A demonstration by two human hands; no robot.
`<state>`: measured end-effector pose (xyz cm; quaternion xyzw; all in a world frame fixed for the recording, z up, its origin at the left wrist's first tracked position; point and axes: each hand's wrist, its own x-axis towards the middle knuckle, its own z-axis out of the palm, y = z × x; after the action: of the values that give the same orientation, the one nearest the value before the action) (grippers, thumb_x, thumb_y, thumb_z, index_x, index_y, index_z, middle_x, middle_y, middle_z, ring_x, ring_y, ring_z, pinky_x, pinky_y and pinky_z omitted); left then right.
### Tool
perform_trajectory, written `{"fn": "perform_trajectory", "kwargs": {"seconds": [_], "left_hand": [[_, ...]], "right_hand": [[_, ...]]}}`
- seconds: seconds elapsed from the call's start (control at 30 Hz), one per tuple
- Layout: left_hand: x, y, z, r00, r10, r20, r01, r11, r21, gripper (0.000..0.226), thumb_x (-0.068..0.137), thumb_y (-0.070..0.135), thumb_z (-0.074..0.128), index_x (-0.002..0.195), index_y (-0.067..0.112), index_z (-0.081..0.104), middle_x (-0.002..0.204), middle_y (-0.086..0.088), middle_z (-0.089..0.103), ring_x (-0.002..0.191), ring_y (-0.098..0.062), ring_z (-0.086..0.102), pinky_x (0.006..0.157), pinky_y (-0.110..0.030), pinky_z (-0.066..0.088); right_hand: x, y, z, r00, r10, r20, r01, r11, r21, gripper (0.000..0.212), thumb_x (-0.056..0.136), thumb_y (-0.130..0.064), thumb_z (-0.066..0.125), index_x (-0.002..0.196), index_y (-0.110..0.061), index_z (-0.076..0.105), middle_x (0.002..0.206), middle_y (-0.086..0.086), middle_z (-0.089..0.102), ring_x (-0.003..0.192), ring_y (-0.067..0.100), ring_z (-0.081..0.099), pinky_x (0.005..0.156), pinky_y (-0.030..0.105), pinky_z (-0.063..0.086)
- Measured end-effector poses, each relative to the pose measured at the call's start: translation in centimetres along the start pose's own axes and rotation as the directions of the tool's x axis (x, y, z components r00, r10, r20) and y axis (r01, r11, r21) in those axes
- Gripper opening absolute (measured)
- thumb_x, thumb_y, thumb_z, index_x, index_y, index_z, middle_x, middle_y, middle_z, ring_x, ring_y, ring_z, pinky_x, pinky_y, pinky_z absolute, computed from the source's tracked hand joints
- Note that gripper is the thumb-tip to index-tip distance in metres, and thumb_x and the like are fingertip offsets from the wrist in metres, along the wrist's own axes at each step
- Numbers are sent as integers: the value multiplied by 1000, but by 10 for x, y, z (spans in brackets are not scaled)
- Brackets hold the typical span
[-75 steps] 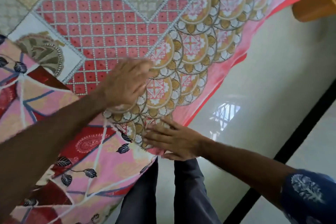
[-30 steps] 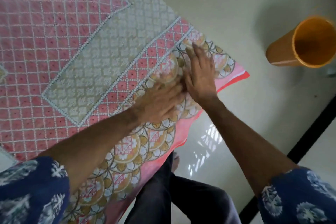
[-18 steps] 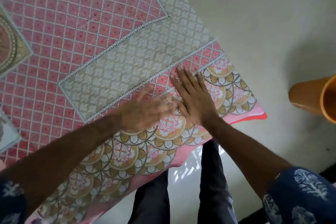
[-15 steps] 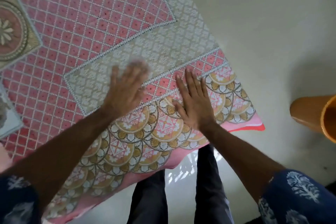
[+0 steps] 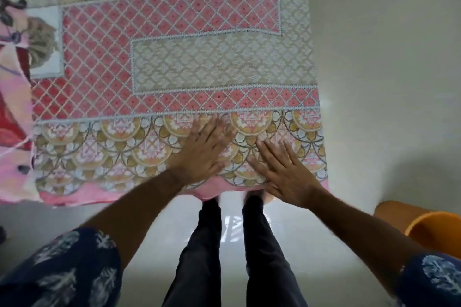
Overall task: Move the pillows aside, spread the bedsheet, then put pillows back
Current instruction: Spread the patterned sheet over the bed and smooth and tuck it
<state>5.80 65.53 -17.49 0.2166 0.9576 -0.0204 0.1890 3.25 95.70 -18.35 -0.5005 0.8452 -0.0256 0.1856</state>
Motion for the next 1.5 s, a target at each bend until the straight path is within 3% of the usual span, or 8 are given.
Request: {"fn": "perform_trajectory", "kwargs": {"seconds": [0.17, 0.33, 0.47, 0.53, 0.67, 0.83, 1.13, 1.5], "left_hand": [[-50, 34, 8, 991, 114, 76, -116, 993, 11, 83, 99, 69, 28, 162, 22, 3, 168, -18, -3, 154, -44, -4, 116, -71, 8], [-89, 49, -11, 967, 155, 201, -145, 987, -63, 74, 100, 67, 21, 161, 26, 17, 169, -10, 6, 155, -40, 5, 119, -67, 16], [-113, 63, -61, 915, -42, 402, 110, 983, -148, 99, 83, 78, -12, 160, 24, 16, 169, -5, 14, 155, -27, 18, 122, -58, 14], [-124, 64, -92, 929, -181, 323, 231, 965, -125, 92, 90, 75, -6, 160, 20, 17, 168, -8, 19, 154, -28, 20, 123, -57, 11], [-146, 63, -157, 922, -367, 122, 382, 915, -131, 69, 102, 56, 13, 160, 19, 16, 169, -8, 15, 156, -28, 14, 123, -58, 12], [-170, 63, -222, 879, -476, -24, 469, 873, -131, 74, 100, 58, 3, 160, 17, 19, 168, -7, 19, 156, -29, 14, 123, -60, 11], [-160, 60, -325, 881, -448, -153, 444, 894, -60, 68, 106, 55, 22, 161, 17, 14, 170, -5, 9, 157, -27, 7, 121, -62, 8], [-100, 54, -365, 880, -404, -251, 408, 912, -38, 68, 105, 58, 22, 159, 17, 25, 168, -7, 19, 155, -31, 16, 121, -63, 17]], "right_hand": [[-2, 4, -17, 972, -214, 99, 222, 972, -76, 76, 102, -53, 39, 162, -21, 7, 169, 15, 2, 155, 38, 3, 122, 61, 12], [11, -10, -57, 897, -299, 324, 326, 945, -30, 79, 83, -36, 72, 152, -16, 39, 162, 12, 31, 149, 37, 31, 115, 56, 36], [5, -40, -103, 861, -265, 434, 308, 951, -31, 46, 89, -15, 60, 135, -16, 58, 150, 8, 51, 125, 36, 58, 94, 49, 53], [-1, -53, -129, 907, -179, 382, 217, 974, -58, 44, 92, -20, 58, 136, -17, 56, 140, 11, 58, 114, 36, 63, 89, 45, 54], [-7, -76, -194, 969, -18, 246, 39, 996, -84, 62, 97, -32, 57, 153, -16, 35, 163, 14, 28, 148, 32, 31, 121, 52, 25], [-15, -90, -276, 996, 85, 41, -79, 990, -116, 75, 101, -40, 50, 161, -18, 11, 169, 9, 6, 156, 28, 7, 124, 52, 2], [-38, -65, -378, 960, 189, -205, -215, 970, -110, 80, 100, -57, 41, 161, -16, 9, 169, 9, 6, 156, 28, 5, 123, 55, -2], [-45, -4, -395, 947, 249, -205, -277, 953, -122, 80, 101, -58, 36, 162, -15, 6, 169, 8, 0, 157, 27, 3, 124, 56, -1]]}}
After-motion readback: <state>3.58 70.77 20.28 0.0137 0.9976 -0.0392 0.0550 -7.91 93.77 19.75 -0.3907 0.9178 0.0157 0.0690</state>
